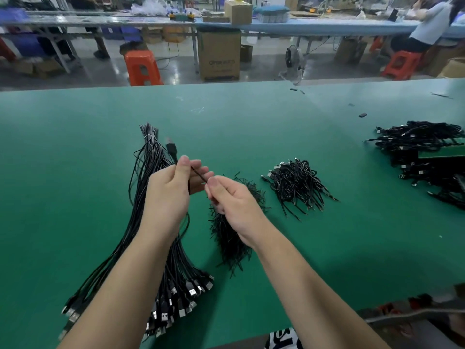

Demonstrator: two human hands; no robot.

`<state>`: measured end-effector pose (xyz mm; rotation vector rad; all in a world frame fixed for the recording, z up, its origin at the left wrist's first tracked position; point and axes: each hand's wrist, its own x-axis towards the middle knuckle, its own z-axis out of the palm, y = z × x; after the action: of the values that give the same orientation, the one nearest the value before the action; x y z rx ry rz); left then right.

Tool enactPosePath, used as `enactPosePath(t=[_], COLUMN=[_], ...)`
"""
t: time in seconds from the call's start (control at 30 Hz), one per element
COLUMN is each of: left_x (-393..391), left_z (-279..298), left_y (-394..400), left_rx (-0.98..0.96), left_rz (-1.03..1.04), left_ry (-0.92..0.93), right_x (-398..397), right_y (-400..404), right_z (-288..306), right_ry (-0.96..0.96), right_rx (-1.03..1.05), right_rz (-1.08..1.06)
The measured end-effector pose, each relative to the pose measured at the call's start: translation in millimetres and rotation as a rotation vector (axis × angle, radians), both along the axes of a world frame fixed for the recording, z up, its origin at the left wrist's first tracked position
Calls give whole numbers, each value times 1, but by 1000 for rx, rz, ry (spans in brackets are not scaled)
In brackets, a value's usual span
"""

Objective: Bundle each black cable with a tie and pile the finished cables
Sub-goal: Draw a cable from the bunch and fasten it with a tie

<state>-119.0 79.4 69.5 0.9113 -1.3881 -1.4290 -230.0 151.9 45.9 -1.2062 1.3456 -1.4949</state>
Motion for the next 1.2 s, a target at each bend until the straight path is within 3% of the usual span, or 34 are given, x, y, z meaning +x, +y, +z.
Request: enactPosePath(t=[0.13,0.23,0.4,0.47,0.53,0.6,0.8,0.87,1.0,1.2], left_x=[-7,-2,6,6,6,6,10,7,5,10], left_z=[7,12,10,9,7,6,8,6,4,6], left_y=[2,0,1,3,4,6,9,12,16,15], left_rx=[192,316,286,271,247,228,254,271,278,181], left_rz=[-17,-190,-274,-292,-322,-364,-513,-502,-552,-649], left_ry=[269,328,254,228,218,203,124,112,79,-149], right_x=[18,17,10,16,16,10,4,6,1,3], right_y=[5,10,14,16,16,14,14,13,12,12], right_z=[-11,-12,-22,-26,-22,-16,-14,-17,-22,-32], right_ry=[60,161,888,952,795,492,-158,-196,-32,-20], right_rx=[61,103,56,2,30,105,66,46,85,117], right_rz=[30,37,-226,-292,-255,-123,79,59,-32,-36])
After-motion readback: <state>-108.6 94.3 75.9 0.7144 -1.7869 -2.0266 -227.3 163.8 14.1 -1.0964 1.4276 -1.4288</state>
